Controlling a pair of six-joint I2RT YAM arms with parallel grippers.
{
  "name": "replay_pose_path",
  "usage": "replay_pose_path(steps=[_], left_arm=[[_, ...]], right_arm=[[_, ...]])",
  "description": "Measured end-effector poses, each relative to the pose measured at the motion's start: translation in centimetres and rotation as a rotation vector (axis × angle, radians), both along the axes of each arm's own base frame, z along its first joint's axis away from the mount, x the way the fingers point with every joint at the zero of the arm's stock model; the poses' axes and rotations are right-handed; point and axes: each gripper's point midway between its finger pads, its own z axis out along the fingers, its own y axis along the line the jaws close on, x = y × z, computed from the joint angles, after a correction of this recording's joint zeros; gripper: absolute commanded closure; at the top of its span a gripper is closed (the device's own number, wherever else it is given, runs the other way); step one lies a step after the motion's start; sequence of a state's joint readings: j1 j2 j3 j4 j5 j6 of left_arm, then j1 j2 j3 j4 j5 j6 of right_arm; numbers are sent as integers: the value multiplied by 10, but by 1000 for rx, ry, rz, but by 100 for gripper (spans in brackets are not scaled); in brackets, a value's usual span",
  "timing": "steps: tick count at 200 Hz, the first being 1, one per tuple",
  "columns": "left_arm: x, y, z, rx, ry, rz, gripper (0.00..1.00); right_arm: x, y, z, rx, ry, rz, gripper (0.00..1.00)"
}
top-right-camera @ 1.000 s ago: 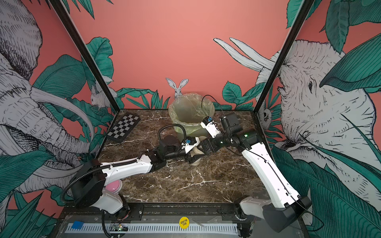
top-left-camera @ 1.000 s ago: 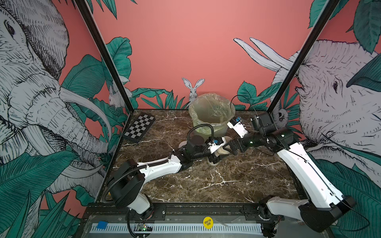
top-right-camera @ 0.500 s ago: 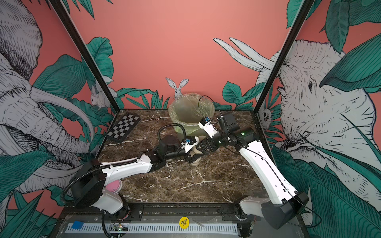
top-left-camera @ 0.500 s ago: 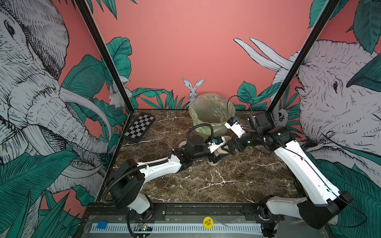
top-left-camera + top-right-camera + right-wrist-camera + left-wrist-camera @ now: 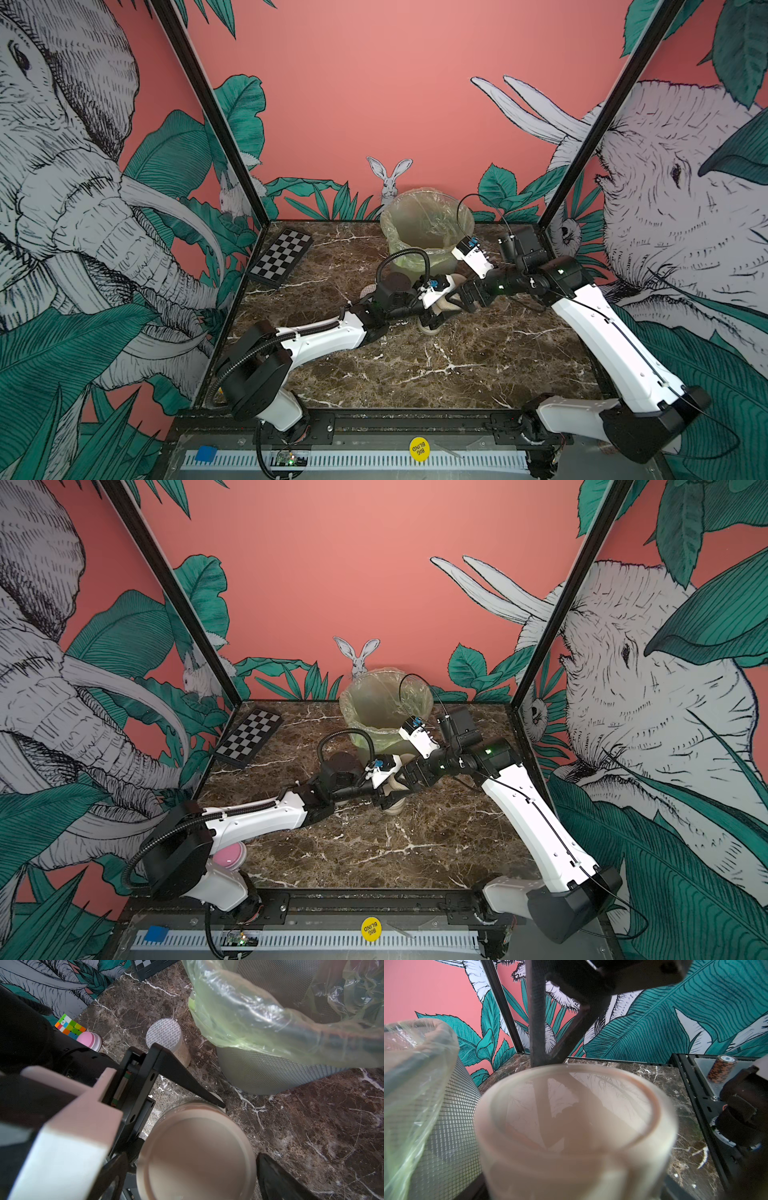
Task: Empty moldy rice from jars
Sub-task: Unscrew the lid from the jar.
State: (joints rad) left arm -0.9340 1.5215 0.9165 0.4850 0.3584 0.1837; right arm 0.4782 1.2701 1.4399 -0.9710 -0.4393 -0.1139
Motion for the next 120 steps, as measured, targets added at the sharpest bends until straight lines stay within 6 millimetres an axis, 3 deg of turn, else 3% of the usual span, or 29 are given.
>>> replay_pose_path(steps=[54, 85, 120], left_arm=[[-1, 0, 0, -2, 3, -8, 100], [-3, -1, 0, -3, 8, -18, 100], [-4, -1, 0, -2, 13, -21, 100]], right_arm=[[-2, -1, -3, 5, -15, 2, 11], [0, -3, 1, 2, -50, -1, 26], [1, -3, 1, -9, -66, 10, 32]])
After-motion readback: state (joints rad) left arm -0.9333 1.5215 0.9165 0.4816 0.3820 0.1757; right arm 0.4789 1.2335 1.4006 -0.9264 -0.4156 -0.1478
